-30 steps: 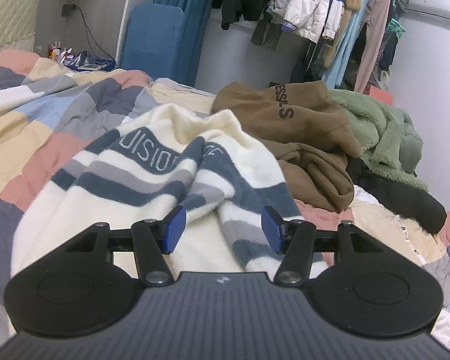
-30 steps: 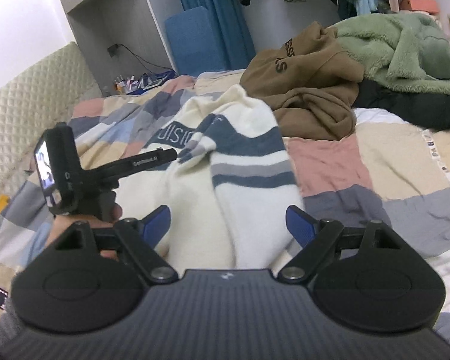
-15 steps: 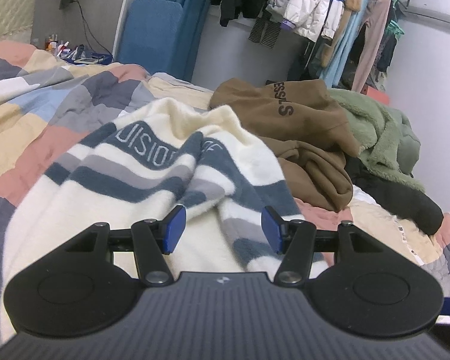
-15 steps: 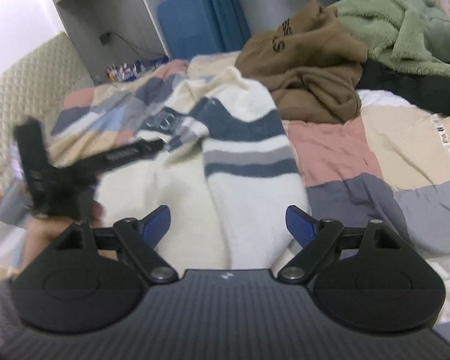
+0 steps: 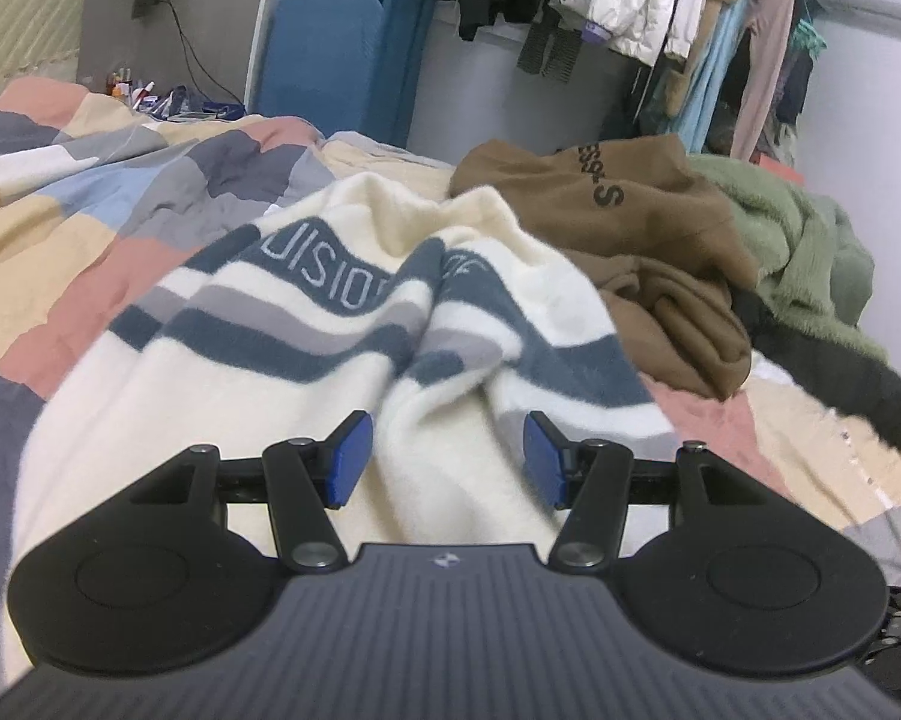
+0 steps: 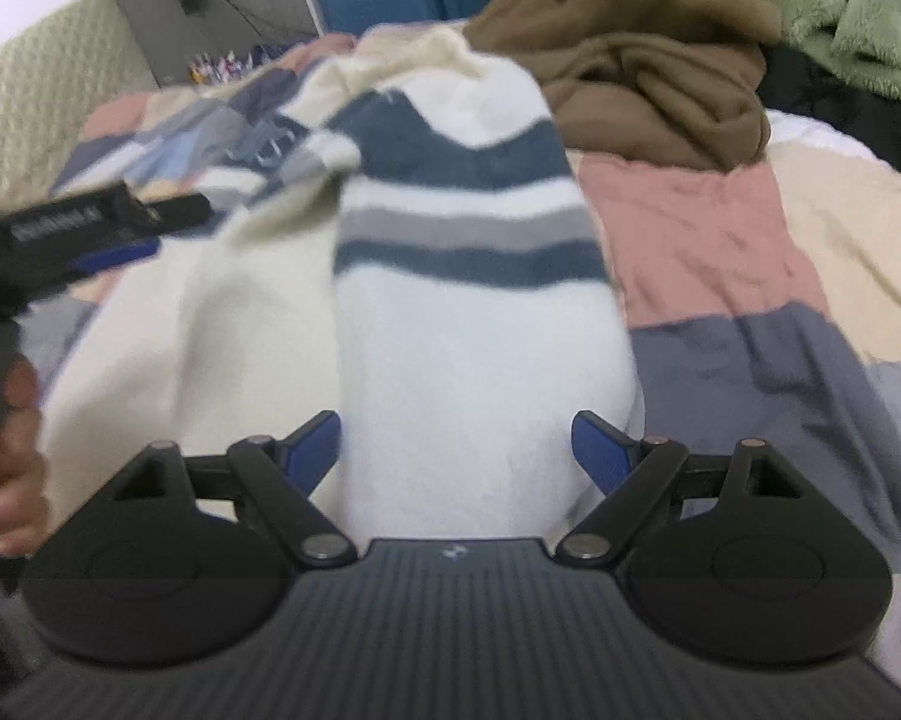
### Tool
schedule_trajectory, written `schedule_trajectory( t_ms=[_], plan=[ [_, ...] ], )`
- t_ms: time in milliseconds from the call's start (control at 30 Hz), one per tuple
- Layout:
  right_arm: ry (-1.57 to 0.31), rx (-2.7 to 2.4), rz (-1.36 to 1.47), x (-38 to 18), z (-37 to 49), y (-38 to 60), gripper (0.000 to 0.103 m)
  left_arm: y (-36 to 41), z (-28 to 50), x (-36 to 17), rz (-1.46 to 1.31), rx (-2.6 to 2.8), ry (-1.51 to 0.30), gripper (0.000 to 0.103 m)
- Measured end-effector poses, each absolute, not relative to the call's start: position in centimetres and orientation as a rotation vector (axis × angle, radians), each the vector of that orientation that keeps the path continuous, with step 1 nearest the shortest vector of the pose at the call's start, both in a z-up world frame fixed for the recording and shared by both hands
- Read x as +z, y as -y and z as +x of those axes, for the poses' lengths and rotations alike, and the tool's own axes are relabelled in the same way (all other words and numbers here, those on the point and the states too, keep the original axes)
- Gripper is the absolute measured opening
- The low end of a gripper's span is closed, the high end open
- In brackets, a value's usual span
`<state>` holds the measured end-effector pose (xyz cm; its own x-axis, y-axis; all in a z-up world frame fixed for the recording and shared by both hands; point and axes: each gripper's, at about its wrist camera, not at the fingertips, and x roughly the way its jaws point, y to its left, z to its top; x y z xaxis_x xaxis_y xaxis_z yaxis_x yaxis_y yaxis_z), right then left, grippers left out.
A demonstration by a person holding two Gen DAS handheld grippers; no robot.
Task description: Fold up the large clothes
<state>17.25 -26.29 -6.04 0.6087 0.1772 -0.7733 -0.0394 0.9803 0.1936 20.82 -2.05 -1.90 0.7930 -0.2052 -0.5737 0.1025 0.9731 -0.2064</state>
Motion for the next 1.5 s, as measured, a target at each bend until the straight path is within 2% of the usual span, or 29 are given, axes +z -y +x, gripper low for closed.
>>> schedule_trajectory(
  t_ms=[67,233,333,400,467,800,1133,1267,1500],
  plan=[
    [-0.916,0.099,0.168,-7.3,17.4,26.3,0.083,2.0,20.8,-2.3,-0.155,-0.159,-0.639,0.062],
    [-0.888,-0.023,0.109,-9.5,18.5,27.2,0.074,0.8,21.3,-2.5,-0.190,-0.142,-0.632,0.062],
    [-0.924,-0.022,0.179,-10.7,19.8,28.2,0.062,0.0,21.7,-2.6,-0.222,-0.126,-0.625,0.062],
    [-0.909,-0.033,0.173,-10.2,20.3,28.5,0.027,-0.5,21.8,-2.7,-0.240,-0.110,-0.625,0.062],
    [-0.898,-0.045,0.207,-9.0,20.7,29.4,0.019,-1.1,21.8,-2.7,-0.264,-0.103,-0.625,0.062],
    [-0.597,-0.220,0.000,3.6,22.8,37.3,0.017,-1.9,21.2,-2.2,-0.326,-0.117,-0.607,0.062],
    [-0.437,-0.500,-0.268,11.9,33.5,48.0,0.016,-0.8,21.5,-2.8,-0.377,-0.196,-0.625,0.062],
    [-0.451,-0.530,-0.275,11.1,37.5,51.0,0.016,-0.3,21.5,-2.9,-0.380,-0.213,-0.620,0.062],
    [-0.558,-0.551,-0.095,1.4,39.3,55.1,0.017,1.1,22.7,-3.7,-0.372,-0.240,-0.654,0.062]
  ],
)
